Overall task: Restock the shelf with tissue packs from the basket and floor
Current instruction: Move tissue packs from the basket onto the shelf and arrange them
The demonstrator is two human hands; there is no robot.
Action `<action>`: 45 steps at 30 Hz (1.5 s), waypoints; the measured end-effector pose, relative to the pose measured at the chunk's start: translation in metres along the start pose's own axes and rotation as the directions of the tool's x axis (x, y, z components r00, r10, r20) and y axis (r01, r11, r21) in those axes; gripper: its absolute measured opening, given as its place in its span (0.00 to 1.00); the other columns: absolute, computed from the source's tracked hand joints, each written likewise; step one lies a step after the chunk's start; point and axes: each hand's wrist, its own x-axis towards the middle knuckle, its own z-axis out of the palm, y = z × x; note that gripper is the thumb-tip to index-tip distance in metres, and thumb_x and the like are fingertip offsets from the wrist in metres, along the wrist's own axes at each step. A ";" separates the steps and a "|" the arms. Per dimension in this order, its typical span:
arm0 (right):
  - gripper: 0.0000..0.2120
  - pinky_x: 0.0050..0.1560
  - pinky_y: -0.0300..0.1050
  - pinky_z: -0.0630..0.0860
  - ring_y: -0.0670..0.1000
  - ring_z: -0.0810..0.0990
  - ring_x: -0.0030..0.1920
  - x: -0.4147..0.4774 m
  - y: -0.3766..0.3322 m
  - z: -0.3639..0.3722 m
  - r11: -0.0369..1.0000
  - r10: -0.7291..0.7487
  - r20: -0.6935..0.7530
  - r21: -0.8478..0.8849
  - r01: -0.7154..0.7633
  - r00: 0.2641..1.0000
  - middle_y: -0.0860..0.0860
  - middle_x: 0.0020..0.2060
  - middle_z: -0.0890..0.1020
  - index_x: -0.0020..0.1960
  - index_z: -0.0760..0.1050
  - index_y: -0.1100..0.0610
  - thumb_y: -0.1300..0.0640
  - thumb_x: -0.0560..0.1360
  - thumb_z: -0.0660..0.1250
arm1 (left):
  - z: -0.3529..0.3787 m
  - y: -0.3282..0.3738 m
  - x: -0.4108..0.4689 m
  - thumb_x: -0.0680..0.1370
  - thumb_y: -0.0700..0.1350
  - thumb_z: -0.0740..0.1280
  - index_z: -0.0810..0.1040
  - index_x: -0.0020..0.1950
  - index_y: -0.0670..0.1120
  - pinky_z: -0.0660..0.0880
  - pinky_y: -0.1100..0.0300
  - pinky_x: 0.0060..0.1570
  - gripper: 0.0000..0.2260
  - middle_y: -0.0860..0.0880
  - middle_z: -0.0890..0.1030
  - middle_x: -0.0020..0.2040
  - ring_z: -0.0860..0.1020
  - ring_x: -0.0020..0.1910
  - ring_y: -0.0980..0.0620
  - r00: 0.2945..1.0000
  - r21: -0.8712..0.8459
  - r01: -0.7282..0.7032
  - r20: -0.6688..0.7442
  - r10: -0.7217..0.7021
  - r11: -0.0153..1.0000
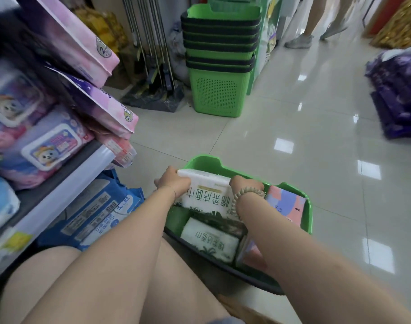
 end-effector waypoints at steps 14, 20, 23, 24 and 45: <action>0.25 0.61 0.53 0.69 0.62 0.71 0.63 -0.109 -0.037 -0.048 0.931 -0.185 0.000 0.321 0.175 0.983 0.60 0.67 0.68 0.68 0.60 0.65 0.58 0.76 0.62 | -0.082 0.033 -0.047 0.74 0.49 0.68 0.70 0.46 0.45 0.66 0.59 0.33 0.10 0.52 0.72 0.39 0.70 0.38 0.51 0.935 -0.373 -0.256 -0.329 0.131 0.892; 0.16 0.34 0.39 0.68 0.47 0.72 0.36 -0.139 -0.046 -0.055 0.856 -0.346 0.017 0.415 0.309 0.938 0.56 0.59 0.73 0.62 0.65 0.61 0.64 0.75 0.60 | -0.119 0.031 -0.061 0.73 0.46 0.72 0.70 0.44 0.46 0.73 0.54 0.45 0.11 0.43 0.78 0.59 0.75 0.49 0.45 0.893 -0.458 -0.355 -0.424 0.151 0.815; 0.22 0.38 0.42 0.73 0.50 0.77 0.44 -0.157 -0.052 -0.051 0.801 -0.444 0.021 0.458 0.386 0.896 0.54 0.62 0.73 0.68 0.66 0.56 0.62 0.74 0.60 | -0.139 0.031 -0.070 0.75 0.43 0.70 0.70 0.55 0.46 0.74 0.54 0.43 0.13 0.45 0.75 0.57 0.74 0.50 0.47 0.889 -0.490 -0.398 -0.417 0.192 0.776; 0.23 0.40 0.43 0.74 0.52 0.78 0.48 -0.165 -0.055 -0.050 0.783 -0.473 0.024 0.470 0.408 0.881 0.54 0.63 0.73 0.68 0.66 0.54 0.61 0.74 0.59 | -0.148 0.031 -0.075 0.75 0.42 0.70 0.69 0.59 0.45 0.74 0.54 0.47 0.15 0.45 0.74 0.57 0.74 0.51 0.48 0.882 -0.489 -0.420 -0.417 0.218 0.764; 0.11 0.42 0.50 0.78 0.53 0.78 0.42 -0.290 -0.104 -0.057 0.413 -0.790 -0.086 0.658 0.630 0.607 0.54 0.44 0.77 0.51 0.70 0.51 0.50 0.71 0.66 | -0.271 0.009 -0.159 0.69 0.30 0.73 0.72 0.43 0.49 0.72 0.63 0.50 0.17 0.49 0.79 0.47 0.78 0.47 0.52 0.544 -0.121 -0.707 -0.723 0.426 0.697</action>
